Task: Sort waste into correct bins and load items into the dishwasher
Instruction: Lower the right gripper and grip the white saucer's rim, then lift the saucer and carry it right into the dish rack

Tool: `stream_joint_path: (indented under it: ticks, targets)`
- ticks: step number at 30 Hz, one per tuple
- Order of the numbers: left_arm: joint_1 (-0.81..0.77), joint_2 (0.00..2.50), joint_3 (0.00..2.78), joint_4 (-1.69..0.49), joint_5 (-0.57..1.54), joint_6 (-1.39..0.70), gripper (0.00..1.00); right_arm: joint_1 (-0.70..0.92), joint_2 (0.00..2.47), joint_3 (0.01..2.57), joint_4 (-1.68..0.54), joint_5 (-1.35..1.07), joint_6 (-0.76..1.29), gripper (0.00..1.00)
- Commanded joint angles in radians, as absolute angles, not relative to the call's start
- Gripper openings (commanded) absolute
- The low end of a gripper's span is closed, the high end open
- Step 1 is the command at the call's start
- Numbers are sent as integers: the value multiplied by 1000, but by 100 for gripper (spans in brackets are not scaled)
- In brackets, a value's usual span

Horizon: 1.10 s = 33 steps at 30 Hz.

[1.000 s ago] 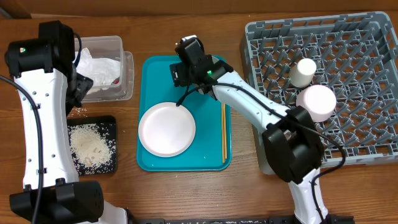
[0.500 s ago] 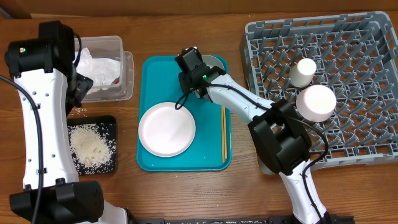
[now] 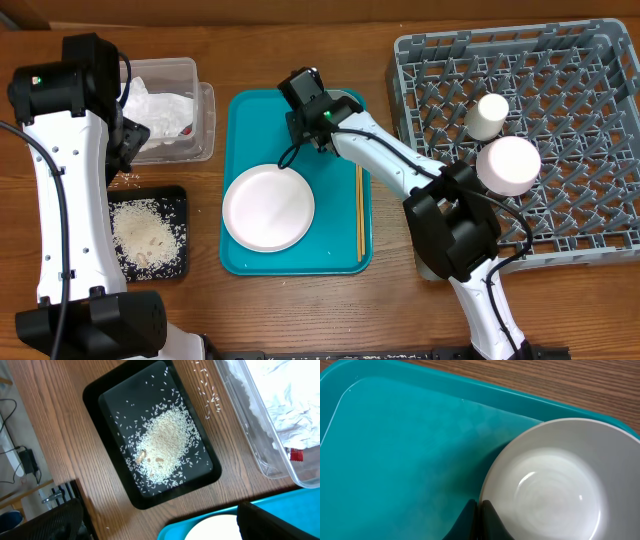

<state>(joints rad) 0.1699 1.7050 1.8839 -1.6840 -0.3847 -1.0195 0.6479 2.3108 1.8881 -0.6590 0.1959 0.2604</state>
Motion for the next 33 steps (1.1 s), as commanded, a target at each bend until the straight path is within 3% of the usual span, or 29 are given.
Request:
stream_joint_path:
  ticks: [1,14,24,33]
  targets:
    - [157,1687,1899,-1687,-391,-1040,100,648,2293,1943,-680,175,282,4]
    - [157,1687,1899,-1687,-391,-1040,100,534,2059,2214,-1133,155,434,4]
    - [157,1687,1899,-1687,-391,-1040,100,235,1833,2214,-1452,-84,505,4]
    - [157,1687,1899,-1687,-391,-1040,100,-65,1806,2207,-1694,-207,416,4]
